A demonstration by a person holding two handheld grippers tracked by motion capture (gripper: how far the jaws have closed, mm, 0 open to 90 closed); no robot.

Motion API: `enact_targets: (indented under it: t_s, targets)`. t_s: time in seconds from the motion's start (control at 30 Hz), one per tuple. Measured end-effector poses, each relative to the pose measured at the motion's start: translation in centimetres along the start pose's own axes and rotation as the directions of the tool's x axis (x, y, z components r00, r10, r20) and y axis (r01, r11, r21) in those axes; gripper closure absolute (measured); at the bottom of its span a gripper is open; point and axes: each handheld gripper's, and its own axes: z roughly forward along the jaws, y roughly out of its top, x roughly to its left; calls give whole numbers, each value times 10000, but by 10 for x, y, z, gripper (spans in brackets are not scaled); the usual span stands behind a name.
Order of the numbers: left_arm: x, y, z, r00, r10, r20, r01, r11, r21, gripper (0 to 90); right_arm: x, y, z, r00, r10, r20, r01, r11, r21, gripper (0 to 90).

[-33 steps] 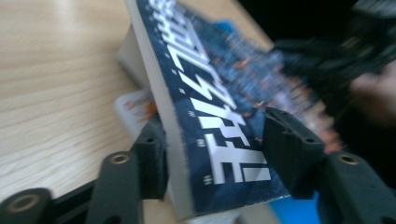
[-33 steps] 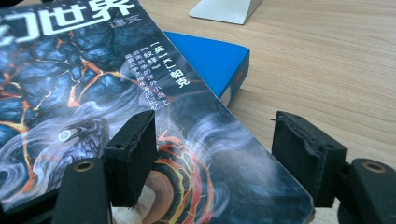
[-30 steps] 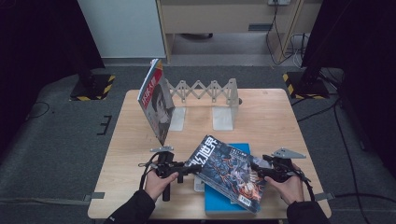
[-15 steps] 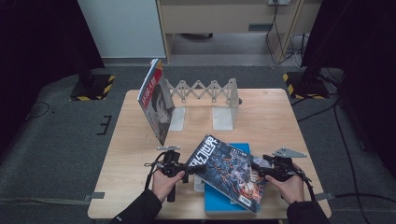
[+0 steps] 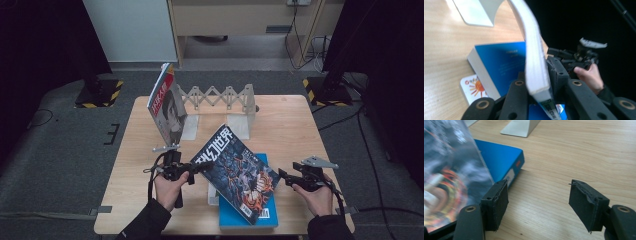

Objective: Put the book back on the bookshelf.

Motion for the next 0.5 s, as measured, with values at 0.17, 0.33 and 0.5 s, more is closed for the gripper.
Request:
enact_targets:
  t_s: [0.17,0.33,0.5]
  targets:
    - [-8,13,-8,9997,138,226,-126,9987,-503,815,-4,-1,1,9996,-129,262,123,9997,216,314]
    - [-20,25,-12,9983,489,325,-465,9964,-714,817,-9,-3,1,9989,-23,462,8,9995,331,315]
    - [-32,37,-17,9956,918,193,-896,9914,-957,817,-13,-4,1,9982,-1,600,-20,9994,339,313]
